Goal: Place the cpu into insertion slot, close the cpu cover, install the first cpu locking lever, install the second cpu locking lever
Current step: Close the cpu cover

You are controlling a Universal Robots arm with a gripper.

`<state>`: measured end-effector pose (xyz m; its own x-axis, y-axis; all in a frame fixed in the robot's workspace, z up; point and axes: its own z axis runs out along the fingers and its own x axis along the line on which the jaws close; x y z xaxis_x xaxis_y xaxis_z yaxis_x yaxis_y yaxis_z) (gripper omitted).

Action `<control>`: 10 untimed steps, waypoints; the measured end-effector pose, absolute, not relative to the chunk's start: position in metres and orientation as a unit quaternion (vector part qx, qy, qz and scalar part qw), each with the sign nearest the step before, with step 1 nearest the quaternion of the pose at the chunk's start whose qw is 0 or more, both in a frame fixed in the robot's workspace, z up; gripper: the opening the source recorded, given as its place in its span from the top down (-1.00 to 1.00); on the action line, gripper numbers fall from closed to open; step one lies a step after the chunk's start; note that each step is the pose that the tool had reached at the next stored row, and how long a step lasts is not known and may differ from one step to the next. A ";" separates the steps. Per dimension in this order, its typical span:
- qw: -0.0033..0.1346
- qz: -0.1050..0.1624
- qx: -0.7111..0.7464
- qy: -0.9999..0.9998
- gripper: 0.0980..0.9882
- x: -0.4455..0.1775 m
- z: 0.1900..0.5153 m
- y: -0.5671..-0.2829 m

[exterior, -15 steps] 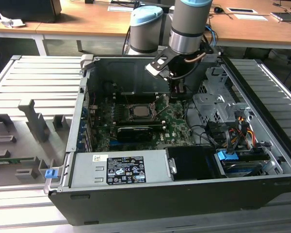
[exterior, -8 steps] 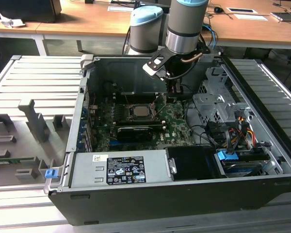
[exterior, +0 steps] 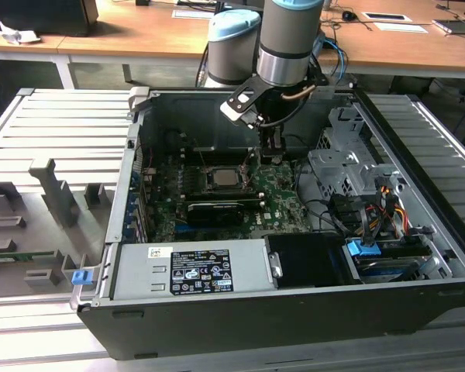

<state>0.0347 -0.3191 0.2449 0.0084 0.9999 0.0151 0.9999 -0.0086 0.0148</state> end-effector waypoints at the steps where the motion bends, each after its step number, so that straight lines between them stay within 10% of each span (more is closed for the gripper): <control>1: 0.000 -0.011 -0.710 -0.704 0.98 0.034 0.245 -0.319; 10: 0.000 -0.011 -0.710 -0.704 0.98 0.019 0.244 -0.319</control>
